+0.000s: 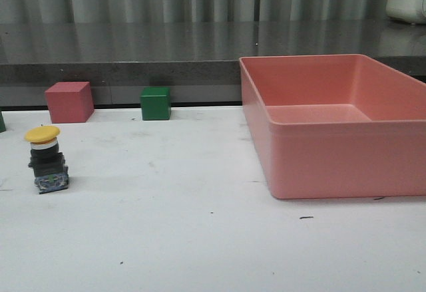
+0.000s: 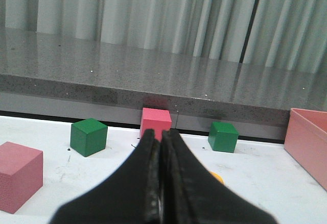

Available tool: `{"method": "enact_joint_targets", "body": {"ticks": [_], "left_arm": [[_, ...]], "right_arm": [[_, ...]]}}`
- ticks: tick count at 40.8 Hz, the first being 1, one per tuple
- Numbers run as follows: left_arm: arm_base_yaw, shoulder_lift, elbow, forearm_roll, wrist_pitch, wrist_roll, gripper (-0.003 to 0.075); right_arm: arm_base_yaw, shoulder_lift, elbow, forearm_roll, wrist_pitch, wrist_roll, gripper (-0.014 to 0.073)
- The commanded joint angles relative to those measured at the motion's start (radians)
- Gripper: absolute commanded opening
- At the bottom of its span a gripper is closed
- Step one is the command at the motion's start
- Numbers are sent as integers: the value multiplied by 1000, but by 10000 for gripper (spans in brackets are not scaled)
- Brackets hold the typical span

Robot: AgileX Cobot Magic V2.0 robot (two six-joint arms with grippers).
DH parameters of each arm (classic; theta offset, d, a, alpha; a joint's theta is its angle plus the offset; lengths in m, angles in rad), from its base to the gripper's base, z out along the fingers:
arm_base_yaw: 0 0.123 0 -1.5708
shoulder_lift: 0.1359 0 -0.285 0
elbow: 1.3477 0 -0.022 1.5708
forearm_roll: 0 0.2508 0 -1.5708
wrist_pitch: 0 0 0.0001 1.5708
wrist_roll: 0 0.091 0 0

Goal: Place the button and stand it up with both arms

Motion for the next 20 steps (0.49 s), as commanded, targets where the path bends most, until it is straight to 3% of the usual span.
{"method": "enact_joint_targets", "body": {"ticks": [1,11,20], "left_arm": [[1,-22,15,-7,-85,-1,-20],[63,-24,15,-7,-87,-1,-20],[48,-24,15,-7,-87,-1,-20]], "right_arm": [[-3,-20,-3,-10,-86,4,-67],[-3,-20,-3,-10,-86,4,-67],[-3,-20,-3,-10,-86,4,-67]]}}
